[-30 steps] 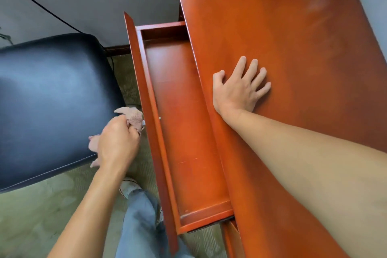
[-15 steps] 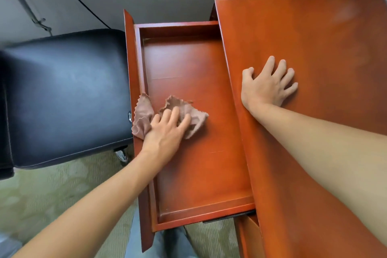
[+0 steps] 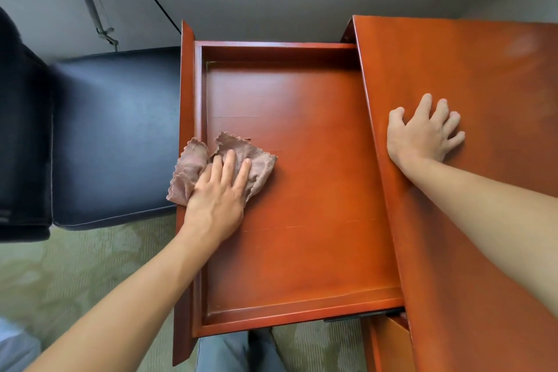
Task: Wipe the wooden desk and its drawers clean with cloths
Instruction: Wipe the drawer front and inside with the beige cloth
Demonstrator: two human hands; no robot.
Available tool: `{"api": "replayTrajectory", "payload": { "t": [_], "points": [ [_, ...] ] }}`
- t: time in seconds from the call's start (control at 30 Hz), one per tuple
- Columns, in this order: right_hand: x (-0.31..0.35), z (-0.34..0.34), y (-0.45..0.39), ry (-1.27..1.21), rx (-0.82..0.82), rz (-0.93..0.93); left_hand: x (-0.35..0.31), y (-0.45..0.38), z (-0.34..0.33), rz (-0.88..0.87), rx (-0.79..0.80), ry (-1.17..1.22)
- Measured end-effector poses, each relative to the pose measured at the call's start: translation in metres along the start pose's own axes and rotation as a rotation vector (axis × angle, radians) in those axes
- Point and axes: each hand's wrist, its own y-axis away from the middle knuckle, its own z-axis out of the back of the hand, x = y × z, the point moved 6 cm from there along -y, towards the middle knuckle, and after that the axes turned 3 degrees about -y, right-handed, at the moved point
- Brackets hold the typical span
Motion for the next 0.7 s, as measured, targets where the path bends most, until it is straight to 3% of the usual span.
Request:
{"api": "replayTrajectory", "payload": {
  "t": [0.17, 0.33, 0.5, 0.6, 0.7],
  "points": [
    [0.009, 0.002, 0.008, -0.028, 0.058, 0.273, 0.006, 0.001, -0.001, 0.025, 0.022, 0.017],
    [0.024, 0.004, 0.03, -0.095, -0.001, 0.555, -0.017, -0.009, 0.012, 0.194, 0.098, 0.371],
    [0.06, 0.008, 0.091, -0.232, -0.143, 0.813, -0.074, -0.036, 0.046, -0.061, 0.032, 0.585],
    [0.084, 0.005, 0.14, -0.354, -0.104, 0.856, -0.047, -0.039, 0.072, -0.017, -0.095, 0.591],
    [0.1, -0.001, 0.166, -0.43, -0.082, 0.781, 0.004, -0.029, 0.073, -0.028, -0.088, 0.477]
  ]
}}
